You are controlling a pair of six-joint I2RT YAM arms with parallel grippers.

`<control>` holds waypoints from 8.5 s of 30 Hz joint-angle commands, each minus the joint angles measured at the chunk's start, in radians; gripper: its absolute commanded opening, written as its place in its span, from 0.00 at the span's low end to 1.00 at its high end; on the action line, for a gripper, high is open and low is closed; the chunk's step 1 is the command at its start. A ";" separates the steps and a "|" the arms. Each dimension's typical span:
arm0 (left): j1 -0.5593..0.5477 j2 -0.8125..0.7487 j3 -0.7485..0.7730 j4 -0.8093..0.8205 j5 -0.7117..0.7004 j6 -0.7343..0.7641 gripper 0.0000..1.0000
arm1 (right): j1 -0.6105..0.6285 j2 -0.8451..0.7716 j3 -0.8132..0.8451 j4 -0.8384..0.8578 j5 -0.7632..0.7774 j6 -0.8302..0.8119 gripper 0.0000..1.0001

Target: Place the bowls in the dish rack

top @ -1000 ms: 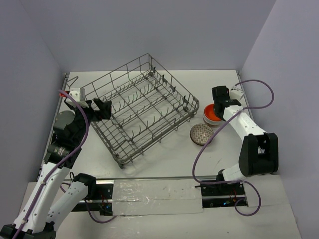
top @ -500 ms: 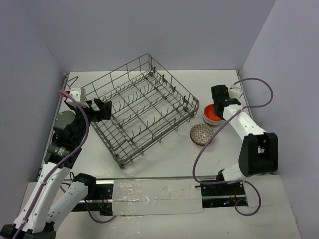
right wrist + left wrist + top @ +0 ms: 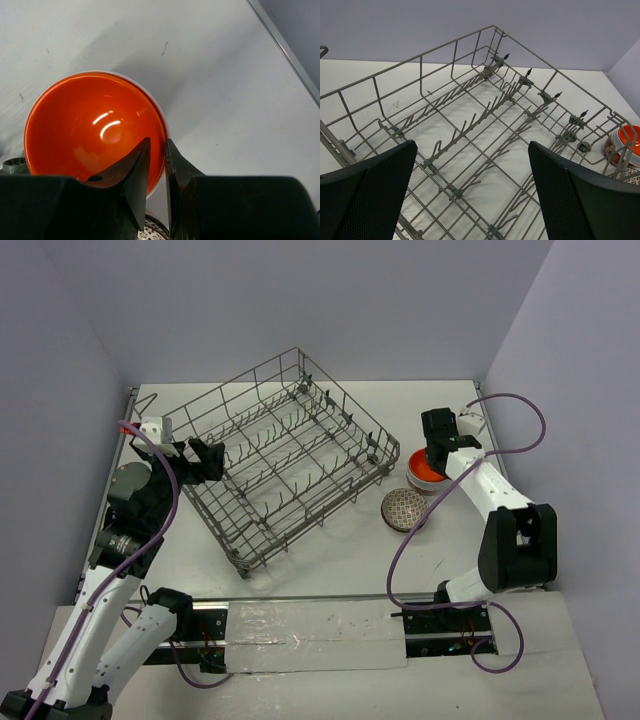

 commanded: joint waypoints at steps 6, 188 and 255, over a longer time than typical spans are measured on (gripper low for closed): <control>-0.004 -0.006 -0.004 0.039 0.015 0.005 0.99 | 0.007 0.026 0.029 0.005 0.013 0.011 0.25; -0.682 1.603 1.310 0.182 -0.025 -0.129 0.58 | -0.015 -0.513 -0.153 0.226 -0.053 0.066 0.00; -0.535 0.505 0.249 0.329 -0.234 0.637 0.00 | 0.499 -0.425 0.135 0.335 -0.487 -0.354 0.62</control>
